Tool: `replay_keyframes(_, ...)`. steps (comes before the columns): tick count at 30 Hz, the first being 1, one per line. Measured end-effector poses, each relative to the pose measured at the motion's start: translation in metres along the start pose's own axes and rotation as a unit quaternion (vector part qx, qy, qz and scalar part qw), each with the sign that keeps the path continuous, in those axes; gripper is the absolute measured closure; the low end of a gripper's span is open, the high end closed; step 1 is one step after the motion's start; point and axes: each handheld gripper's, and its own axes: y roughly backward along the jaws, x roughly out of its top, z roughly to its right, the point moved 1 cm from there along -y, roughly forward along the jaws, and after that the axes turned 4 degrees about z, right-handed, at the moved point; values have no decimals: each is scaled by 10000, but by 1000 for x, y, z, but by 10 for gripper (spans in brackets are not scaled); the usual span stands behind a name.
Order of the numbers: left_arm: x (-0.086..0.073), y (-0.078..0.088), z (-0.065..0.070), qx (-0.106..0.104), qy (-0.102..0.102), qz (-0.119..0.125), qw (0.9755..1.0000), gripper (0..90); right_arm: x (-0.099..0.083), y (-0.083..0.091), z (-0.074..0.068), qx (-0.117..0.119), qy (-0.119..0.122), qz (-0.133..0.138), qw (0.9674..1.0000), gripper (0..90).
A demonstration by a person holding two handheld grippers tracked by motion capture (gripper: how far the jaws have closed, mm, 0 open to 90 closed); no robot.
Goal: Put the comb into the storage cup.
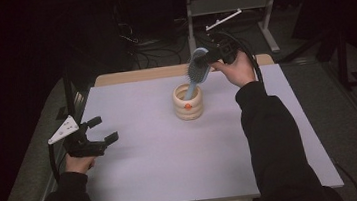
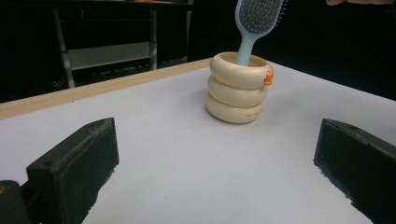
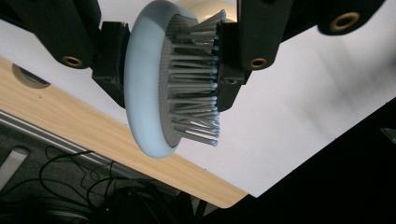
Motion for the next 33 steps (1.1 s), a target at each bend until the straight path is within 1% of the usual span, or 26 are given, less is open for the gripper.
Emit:
replay_keyframes(5, -1, 0, 1, -13, 10, -29, 10000, 0, -4, -7, 1, 36, -38, -72, 10000, 547)
replay_keyframes(12, -1, 0, 0, -16, 21, -34, 10000, 0, -9, -17, 2, 120, -105, -90, 9998, 547)
replay_keyframes(16, 0, 0, 0, -29, 9, -12, 10000, 0, -12, -22, 6, 150, -219, -93, 9996, 546)
replay_keyframes(21, 0, 0, 0, -40, 23, -6, 10000, 0, -14, -28, 8, 196, -301, -80, 9993, 542)
replay_keyframes(24, 1, 1, 0, -22, 24, 12, 10000, 0, -14, -30, 9, 111, -434, -50, 9990, 527)
replay_keyframes(25, 1, 2, 0, -19, 21, 17, 10000, 0, -14, -30, 10, 88, -520, -42, 9986, 520)
replay_keyframes(28, 1, 4, -1, -6, 37, 40, 10000, 0, -15, -31, 12, 100, -574, -49, 9983, 473)
replay_keyframes(30, 1, 5, -2, 5, 44, 40, 10000, 0, -15, -31, 14, 215, -725, -26, 9971, 422)
replay_keyframes(31, 0, 5, -2, 12, 56, 46, 10000, 0, -15, -30, 16, 217, -791, -40, 9966, 376)
replay_keyframes(32, 0, 5, -2, 14, 53, 38, 10000, 0, -15, -30, 16, 127, -740, -44, 9972, 345)
replay_keyframes(33, 0, 5, -2, 8, 44, 34, 10000, 0, -15, -28, 15, 67, -644, -72, 9979, 336)
